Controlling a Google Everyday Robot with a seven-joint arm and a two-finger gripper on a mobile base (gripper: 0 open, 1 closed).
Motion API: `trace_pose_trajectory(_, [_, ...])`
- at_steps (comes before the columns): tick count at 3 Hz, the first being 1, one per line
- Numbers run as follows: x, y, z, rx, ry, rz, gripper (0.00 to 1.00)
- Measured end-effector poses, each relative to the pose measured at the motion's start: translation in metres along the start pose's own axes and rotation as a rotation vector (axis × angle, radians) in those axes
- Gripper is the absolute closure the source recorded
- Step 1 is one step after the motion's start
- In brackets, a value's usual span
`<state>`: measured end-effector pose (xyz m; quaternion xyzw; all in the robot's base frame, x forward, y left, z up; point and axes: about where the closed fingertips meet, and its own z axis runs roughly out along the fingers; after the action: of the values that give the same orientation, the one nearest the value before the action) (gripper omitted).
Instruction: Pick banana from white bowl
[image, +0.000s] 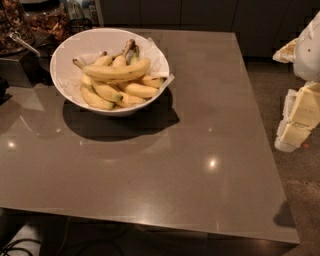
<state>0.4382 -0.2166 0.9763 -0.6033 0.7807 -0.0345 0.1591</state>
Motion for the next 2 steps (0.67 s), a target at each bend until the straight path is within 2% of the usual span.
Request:
trace_pose_trajectory(1, [0.0, 0.0, 0.0, 0.0, 0.0, 0.0, 0.0])
trace_pose_trajectory(2, [-0.013, -0.004, -0.005, 0.028, 0.013, -0.019, 0.0])
